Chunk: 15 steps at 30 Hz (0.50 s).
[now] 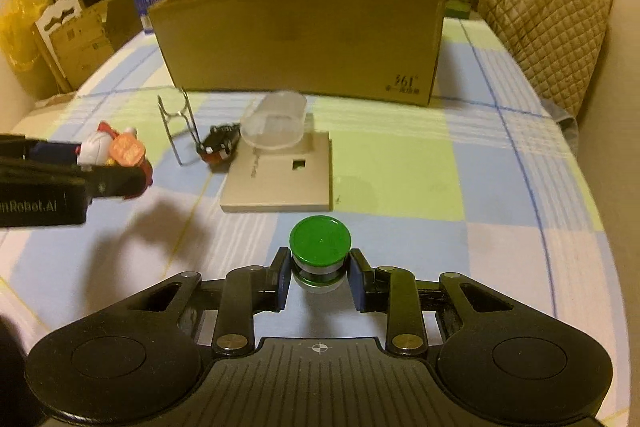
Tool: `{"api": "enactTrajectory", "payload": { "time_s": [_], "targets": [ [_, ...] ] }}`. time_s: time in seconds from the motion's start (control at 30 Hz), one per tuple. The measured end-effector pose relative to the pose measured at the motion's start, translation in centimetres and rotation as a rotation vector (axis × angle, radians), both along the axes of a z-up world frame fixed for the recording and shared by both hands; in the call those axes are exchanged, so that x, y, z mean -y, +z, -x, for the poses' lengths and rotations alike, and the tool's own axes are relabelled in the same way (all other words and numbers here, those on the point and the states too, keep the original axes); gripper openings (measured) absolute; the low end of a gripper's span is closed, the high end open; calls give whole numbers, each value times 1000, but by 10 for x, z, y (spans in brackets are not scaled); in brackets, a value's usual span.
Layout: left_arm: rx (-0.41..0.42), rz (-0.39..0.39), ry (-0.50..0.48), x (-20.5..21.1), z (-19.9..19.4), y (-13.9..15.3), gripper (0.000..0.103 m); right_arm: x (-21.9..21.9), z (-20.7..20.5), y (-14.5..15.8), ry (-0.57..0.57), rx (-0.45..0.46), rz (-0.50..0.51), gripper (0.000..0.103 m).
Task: Organize rigid objects
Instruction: 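Grasp the green-capped jar with the right tool while the left tool holds Doraemon, then carry Doraemon and the green-capped jar into the cardboard box and open both tools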
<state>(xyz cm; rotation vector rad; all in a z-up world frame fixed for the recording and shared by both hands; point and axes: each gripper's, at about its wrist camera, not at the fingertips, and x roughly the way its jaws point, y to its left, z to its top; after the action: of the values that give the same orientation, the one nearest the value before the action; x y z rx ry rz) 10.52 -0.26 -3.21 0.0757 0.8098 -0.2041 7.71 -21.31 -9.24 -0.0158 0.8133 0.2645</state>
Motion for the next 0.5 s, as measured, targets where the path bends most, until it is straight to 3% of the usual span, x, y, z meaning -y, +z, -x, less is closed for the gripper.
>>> {"api": "enactTrajectory", "payload": {
  "time_s": [0.5],
  "targets": [
    [65,15,8,-3,39,42,65,-8,33,48,17,88,-18,27]
  ]
}}
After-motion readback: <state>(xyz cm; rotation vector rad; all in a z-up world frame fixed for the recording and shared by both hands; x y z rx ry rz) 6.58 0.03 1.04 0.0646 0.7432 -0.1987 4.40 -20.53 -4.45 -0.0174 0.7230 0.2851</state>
